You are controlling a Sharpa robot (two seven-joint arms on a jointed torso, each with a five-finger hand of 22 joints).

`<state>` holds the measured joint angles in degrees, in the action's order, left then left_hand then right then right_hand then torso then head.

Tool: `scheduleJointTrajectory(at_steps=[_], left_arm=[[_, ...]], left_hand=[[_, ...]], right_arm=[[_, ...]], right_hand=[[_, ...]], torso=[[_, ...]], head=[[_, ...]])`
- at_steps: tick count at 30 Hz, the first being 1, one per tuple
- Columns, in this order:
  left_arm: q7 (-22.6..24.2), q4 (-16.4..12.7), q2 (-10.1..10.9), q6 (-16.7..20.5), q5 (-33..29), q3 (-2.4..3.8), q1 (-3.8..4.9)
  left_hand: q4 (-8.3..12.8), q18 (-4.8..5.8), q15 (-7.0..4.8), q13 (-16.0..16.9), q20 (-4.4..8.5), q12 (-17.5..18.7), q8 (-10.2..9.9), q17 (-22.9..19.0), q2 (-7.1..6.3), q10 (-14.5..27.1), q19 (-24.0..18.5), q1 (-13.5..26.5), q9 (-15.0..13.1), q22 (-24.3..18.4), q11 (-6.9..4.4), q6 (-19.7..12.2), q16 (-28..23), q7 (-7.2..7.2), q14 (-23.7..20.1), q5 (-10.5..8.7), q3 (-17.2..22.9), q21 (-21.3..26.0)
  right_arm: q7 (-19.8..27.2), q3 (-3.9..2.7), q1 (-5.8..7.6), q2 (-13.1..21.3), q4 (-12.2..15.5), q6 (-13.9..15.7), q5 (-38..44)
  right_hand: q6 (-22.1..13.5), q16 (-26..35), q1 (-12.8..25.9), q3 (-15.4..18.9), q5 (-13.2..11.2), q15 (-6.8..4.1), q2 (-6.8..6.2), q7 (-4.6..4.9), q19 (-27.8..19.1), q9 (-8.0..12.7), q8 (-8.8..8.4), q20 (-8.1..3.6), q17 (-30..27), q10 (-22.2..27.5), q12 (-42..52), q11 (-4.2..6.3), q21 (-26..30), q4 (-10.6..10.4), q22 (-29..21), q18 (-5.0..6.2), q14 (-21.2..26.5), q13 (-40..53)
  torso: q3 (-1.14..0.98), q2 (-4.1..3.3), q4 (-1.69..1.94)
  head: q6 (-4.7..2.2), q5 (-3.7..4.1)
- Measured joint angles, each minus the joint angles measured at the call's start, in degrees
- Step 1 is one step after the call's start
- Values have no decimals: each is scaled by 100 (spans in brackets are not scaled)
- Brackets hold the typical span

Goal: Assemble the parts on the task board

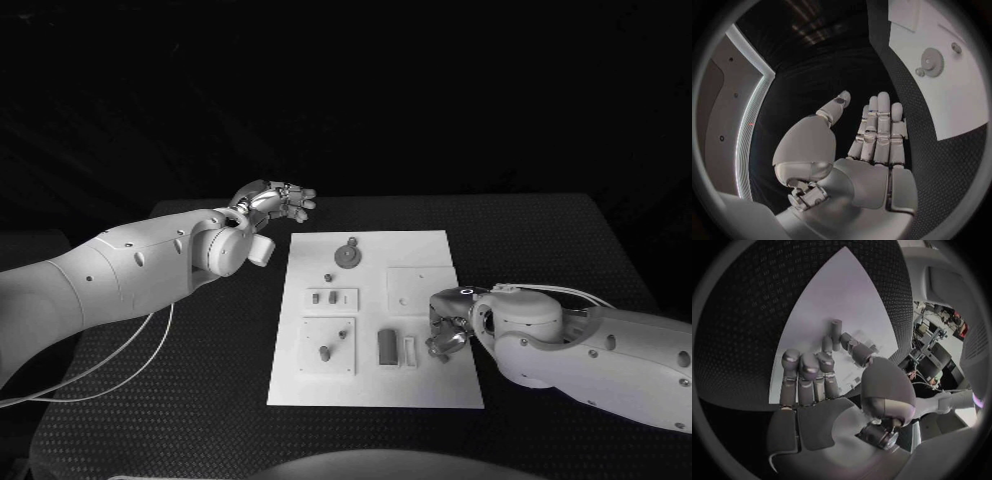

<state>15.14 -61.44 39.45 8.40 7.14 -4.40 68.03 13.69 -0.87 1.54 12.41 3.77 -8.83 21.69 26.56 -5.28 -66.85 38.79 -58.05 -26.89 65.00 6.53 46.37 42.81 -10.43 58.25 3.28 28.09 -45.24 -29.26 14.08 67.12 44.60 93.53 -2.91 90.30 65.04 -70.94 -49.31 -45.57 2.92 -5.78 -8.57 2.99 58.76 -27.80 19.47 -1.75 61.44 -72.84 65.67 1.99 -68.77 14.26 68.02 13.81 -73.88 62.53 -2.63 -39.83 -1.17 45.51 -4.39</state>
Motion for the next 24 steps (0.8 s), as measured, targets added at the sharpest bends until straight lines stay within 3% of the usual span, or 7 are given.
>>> scheduleJointTrajectory(at_steps=[4,12,24], left_arm=[[-4,0,1,0,7,0,0],[-12,-3,5,-1,29,-1,2],[-27,-4,10,-2,50,-1,2]], left_hand=[[0,0,0,-3,0,0,0,0,0,0,0,0,2,0,0,0,0,0,0,0,0,0],[0,0,0,-5,0,0,0,3,0,0,0,0,5,5,0,0,0,0,0,0,0,0],[0,0,0,-4,0,0,0,5,0,0,0,0,9,9,0,0,0,0,0,0,0,0]], right_arm=[[-61,-1,71,-5,2,43,-685],[-220,2,89,-17,-85,179,-1995],[-336,2,89,-74,-88,494,-2751]], right_hand=[[2,22,92,-5,4,-16,-2,-2,21,-12,15,-21,0,-52,0,50,0,-36,-12,0,-17,11],[11,22,226,16,21,-25,11,-12,23,5,32,-23,0,-91,0,88,0,-63,-21,4,-26,23],[26,21,288,27,22,-25,-50,-26,22,21,10,-21,0,-112,0,108,0,-52,-30,22,-25,44]], torso=[[3,-2,-4],[5,-2,-10],[-4,1,-5]], head=[[-1,1],[-1,8],[14,4]])
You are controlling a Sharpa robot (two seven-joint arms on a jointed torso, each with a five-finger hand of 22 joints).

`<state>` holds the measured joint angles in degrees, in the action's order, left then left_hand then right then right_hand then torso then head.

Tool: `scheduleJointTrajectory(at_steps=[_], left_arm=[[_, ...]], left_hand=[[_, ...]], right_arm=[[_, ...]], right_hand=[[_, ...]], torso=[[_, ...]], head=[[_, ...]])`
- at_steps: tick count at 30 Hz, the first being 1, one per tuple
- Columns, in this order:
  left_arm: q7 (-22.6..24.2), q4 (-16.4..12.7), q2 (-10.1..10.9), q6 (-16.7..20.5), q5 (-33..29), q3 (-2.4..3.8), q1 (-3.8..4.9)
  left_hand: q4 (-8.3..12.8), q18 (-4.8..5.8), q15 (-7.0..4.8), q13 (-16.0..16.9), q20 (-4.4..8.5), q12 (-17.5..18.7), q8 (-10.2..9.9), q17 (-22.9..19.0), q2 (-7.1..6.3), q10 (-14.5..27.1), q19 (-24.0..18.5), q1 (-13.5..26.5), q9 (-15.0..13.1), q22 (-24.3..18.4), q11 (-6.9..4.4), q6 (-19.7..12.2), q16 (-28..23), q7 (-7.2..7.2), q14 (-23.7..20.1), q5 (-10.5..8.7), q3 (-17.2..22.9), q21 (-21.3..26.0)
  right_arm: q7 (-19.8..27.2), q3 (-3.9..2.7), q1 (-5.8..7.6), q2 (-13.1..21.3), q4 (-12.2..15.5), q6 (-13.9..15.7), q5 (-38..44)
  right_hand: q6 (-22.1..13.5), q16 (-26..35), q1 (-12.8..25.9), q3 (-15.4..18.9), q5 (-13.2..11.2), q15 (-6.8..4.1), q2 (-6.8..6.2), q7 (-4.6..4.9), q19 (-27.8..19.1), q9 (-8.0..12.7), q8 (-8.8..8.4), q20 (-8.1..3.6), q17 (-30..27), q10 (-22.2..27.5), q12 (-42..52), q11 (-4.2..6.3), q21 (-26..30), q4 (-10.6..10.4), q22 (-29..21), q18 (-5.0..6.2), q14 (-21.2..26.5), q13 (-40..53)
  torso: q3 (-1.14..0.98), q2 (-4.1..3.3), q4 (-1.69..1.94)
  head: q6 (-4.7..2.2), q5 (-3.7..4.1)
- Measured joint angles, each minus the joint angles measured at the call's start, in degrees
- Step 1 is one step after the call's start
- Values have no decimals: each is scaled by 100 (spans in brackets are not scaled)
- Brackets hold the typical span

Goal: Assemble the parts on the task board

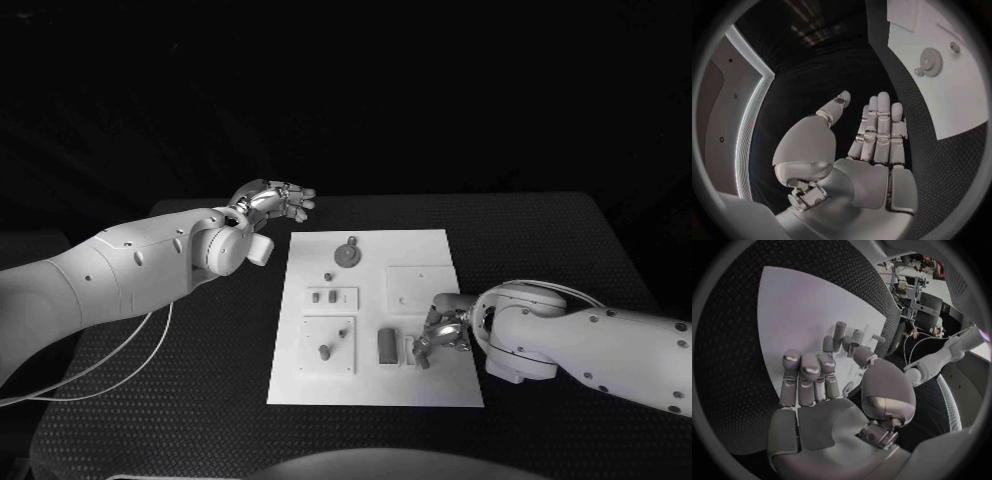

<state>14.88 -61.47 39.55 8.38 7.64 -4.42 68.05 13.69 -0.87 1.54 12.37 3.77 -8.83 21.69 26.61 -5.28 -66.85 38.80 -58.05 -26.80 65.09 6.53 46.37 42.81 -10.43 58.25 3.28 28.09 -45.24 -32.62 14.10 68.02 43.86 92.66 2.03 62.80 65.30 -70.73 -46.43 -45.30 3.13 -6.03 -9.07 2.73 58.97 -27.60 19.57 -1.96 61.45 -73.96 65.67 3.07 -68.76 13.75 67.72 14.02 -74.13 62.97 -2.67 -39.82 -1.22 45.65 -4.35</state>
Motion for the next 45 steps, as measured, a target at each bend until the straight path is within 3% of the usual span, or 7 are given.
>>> scheduleJointTrajectory(at_steps=[13,34,38,45], left_arm=[[-11,1,-3,-8,9,0,0],[-24,2,-13,-25,17,0,0],[-26,2,-13,-27,18,0,0],[-30,1,-10,-29,19,0,0]], left_hand=[[0,0,0,1,0,0,7,4,0,0,0,0,5,5,0,0,0,0,0,0,0,0],[-12,0,0,1,0,0,23,15,0,0,0,0,10,9,0,0,-22,0,0,0,12,0],[-12,0,0,1,0,0,23,14,0,0,0,0,10,9,0,-15,-22,15,0,0,12,0],[-12,0,0,1,0,0,23,20,0,0,0,0,16,8,0,-15,-22,15,0,0,12,0]], right_arm=[[20,1,-3,-71,-3,288,3],[46,-1,-122,-237,-202,166,74],[61,-1,-130,-249,-238,181,109],[86,2,-133,-249,-268,232,147]], right_hand=[[10,22,12,0,1,-20,-13,-10,37,7,0,-20,6,2,0,0,0,0,-5,5,-20,19],[-4,22,35,0,-2,-20,-35,4,37,18,1,-19,5,4,0,-1,0,0,-16,6,-20,14],[-17,46,98,0,-2,-20,-98,17,37,31,-30,-19,11,5,-35,-2,0,0,-25,7,-20,1],[-66,66,354,17,-2,-41,-432,61,52,37,-30,-33,17,109,-178,-41,1,-286,-59,9,3,-99]], torso=[[-4,0,1],[1,0,-2],[0,1,-6],[-1,2,-4]], head=[[16,-16],[52,-51],[55,-54],[47,-54]])
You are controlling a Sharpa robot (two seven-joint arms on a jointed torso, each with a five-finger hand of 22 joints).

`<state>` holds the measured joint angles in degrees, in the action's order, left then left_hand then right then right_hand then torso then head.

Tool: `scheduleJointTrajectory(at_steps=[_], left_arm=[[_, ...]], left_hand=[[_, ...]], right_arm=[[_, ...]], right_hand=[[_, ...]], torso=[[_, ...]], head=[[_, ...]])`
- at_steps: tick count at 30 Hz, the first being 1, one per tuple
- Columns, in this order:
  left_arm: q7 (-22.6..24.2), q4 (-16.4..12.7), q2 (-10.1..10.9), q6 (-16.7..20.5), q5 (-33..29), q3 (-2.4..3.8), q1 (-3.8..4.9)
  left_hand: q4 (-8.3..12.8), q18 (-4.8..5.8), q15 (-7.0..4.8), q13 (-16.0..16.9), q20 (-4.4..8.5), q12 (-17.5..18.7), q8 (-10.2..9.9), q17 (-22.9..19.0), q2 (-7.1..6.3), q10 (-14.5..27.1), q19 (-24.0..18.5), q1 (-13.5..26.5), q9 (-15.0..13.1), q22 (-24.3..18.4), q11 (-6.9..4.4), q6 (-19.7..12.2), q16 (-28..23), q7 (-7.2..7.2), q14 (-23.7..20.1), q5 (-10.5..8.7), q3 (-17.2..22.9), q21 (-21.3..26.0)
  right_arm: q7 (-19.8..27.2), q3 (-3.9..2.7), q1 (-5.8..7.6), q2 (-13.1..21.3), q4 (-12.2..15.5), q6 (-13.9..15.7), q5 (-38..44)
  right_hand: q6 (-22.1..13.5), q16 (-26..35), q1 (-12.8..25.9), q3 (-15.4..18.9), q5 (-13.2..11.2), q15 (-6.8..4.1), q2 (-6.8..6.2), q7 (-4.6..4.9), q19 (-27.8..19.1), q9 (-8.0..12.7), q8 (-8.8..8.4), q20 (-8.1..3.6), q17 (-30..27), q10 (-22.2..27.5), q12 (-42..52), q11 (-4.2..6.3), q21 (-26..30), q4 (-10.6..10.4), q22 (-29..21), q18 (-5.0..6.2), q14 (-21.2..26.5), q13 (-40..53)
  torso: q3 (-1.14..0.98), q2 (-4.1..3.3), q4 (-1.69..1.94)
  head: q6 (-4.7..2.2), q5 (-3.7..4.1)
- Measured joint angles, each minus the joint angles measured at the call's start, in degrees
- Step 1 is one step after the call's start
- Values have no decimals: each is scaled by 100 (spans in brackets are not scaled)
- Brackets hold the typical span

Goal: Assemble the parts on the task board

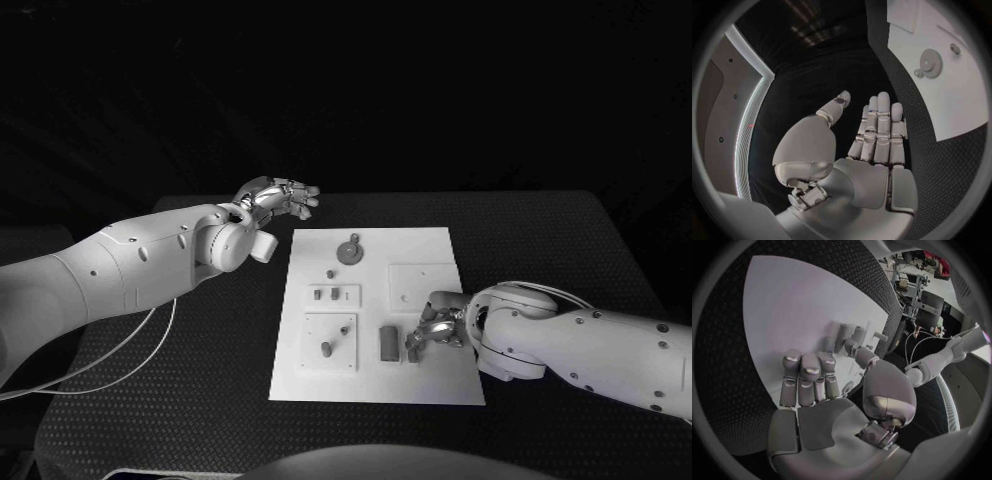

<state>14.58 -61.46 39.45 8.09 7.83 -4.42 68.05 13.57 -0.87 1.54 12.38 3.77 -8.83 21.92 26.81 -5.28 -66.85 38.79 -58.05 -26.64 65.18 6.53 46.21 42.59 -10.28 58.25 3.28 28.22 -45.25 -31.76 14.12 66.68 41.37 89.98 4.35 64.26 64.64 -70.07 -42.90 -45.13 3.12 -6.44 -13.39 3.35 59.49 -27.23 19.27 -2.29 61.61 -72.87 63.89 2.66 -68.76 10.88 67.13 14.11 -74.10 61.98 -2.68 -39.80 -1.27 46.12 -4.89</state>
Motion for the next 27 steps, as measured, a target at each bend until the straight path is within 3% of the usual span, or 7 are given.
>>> scheduleJointTrajectory(at_steps=[3,9,14,23,27], left_arm=[[-1,1,1,0,0,0,0],[-7,2,-2,-2,1,0,0],[-10,2,0,-3,2,0,0],[-16,2,16,-6,3,0,0],[-18,-2,19,-9,3,-1,0]], left_hand=[[0,0,0,0,0,0,0,0,0,0,0,0,0,0,0,0,0,0,0,0,0,0],[0,0,0,0,0,0,0,0,0,0,0,0,0,5,0,0,0,0,0,0,0,0],[0,0,0,0,0,0,0,-1,0,0,0,0,0,5,0,0,0,0,0,0,0,0],[0,0,0,-5,0,0,0,5,0,18,0,0,5,4,13,0,0,0,0,0,0,0],[0,0,0,-5,0,0,0,5,0,18,0,0,5,4,13,1,0,-1,0,0,0,0]], right_arm=[[21,0,-1,0,0,22,7],[112,0,-1,40,28,55,10],[214,0,-2,118,67,61,10],[390,0,-4,294,195,-113,90],[433,0,-37,322,225,-260,200]], right_hand=[[-12,0,146,122,0,0,-141,11,7,0,-5,-7,0,17,0,10,0,-118,-1,0,1,0],[-83,0,413,405,0,-20,-274,44,-16,0,-21,-30,6,68,-24,-13,24,-220,-10,-1,23,8],[-85,0,473,547,0,-20,-260,45,-45,-2,-21,-59,15,82,-24,-1,24,-196,-13,-1,24,21],[-134,0,208,820,0,-40,-270,52,-87,-39,-20,-100,41,102,-23,-20,24,162,-13,-46,46,62],[-138,0,14,899,0,-39,-203,55,-88,-47,-20,-99,47,102,-23,-21,24,355,-13,-46,47,71]], torso=[[1,2,1],[1,2,-1],[0,2,-2],[-4,2,-5],[-5,2,-13]], head=[[-4,1],[-9,4],[-14,5],[-25,8],[-30,8]])
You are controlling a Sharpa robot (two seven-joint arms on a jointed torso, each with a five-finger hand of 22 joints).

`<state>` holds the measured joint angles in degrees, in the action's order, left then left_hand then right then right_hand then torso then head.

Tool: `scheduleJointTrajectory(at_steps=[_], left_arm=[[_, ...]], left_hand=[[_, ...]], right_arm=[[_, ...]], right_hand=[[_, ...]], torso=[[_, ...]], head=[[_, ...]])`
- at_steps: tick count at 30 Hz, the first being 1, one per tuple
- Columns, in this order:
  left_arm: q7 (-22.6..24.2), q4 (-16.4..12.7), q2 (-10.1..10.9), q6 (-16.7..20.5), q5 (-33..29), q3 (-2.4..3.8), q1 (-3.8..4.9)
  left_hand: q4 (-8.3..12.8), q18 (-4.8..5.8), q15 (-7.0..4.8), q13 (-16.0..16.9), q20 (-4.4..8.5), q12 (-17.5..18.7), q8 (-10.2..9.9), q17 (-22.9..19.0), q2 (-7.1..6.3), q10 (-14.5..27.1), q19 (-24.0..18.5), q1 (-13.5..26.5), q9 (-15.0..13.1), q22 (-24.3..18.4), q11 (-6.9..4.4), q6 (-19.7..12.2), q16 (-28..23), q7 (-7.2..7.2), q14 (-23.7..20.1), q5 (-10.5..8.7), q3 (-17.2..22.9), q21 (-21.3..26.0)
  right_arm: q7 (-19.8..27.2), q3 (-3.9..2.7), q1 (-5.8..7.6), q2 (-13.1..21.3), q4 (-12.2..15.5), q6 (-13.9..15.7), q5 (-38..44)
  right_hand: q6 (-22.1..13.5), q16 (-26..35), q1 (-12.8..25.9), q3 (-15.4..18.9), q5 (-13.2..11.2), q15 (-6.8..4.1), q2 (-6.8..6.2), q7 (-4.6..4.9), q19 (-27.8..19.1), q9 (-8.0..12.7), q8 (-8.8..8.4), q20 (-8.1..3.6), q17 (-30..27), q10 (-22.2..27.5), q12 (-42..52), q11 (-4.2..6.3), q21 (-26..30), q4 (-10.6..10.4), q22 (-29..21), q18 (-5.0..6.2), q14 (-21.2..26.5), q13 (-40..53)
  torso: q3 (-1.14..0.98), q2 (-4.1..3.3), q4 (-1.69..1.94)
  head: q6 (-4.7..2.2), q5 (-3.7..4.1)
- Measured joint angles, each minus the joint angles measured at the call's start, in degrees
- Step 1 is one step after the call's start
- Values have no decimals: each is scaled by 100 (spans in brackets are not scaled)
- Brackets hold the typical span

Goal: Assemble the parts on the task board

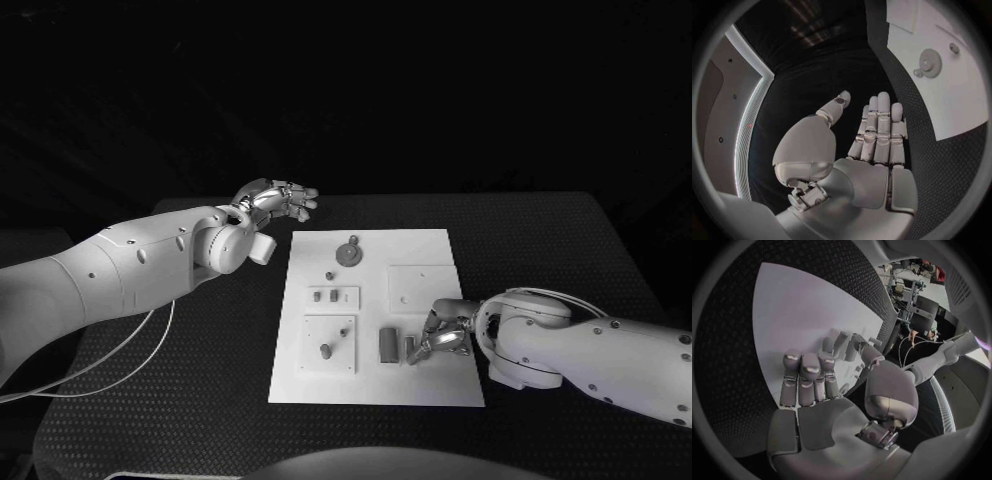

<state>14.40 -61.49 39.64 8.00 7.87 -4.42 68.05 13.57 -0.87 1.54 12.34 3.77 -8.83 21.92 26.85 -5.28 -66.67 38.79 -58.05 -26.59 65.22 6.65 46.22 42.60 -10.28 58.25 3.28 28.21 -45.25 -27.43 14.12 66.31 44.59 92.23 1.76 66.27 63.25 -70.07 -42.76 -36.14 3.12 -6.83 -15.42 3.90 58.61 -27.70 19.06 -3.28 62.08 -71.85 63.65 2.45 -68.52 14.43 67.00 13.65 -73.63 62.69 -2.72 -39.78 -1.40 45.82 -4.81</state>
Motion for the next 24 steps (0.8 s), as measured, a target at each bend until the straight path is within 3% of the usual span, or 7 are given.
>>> scheduleJointTrajectory(at_steps=[5,15,24], left_arm=[[-1,-4,1,-2,1,0,0],[-4,-8,3,-6,2,0,0],[-7,-7,3,-9,4,-1,0]], left_hand=[[0,0,0,0,0,0,0,1,0,0,0,0,0,5,0,0,0,0,0,0,0,0],[0,0,0,1,0,0,0,5,0,-1,0,0,5,4,-2,0,0,0,0,0,0,0],[0,0,0,1,0,0,0,10,0,-2,0,0,5,9,-3,1,0,-1,0,0,0,0]], right_arm=[[21,1,-37,19,0,-128,130],[47,-5,-73,-19,-7,-212,278],[48,-13,-72,-85,-84,-172,377]], right_hand=[[-10,0,-230,159,0,-13,102,-8,-20,-11,0,19,6,1,0,-1,-1,187,-6,-2,26,12],[-9,20,-282,270,0,-12,185,-10,-20,-38,48,20,13,0,0,-1,-1,169,-15,-2,25,18],[18,20,-147,412,0,-12,586,-35,-20,-42,92,20,13,-17,0,16,-2,169,-32,-2,25,17]], torso=[[-3,0,1],[-2,-1,7],[2,-4,19]], head=[[-4,10],[-1,25],[12,32]])
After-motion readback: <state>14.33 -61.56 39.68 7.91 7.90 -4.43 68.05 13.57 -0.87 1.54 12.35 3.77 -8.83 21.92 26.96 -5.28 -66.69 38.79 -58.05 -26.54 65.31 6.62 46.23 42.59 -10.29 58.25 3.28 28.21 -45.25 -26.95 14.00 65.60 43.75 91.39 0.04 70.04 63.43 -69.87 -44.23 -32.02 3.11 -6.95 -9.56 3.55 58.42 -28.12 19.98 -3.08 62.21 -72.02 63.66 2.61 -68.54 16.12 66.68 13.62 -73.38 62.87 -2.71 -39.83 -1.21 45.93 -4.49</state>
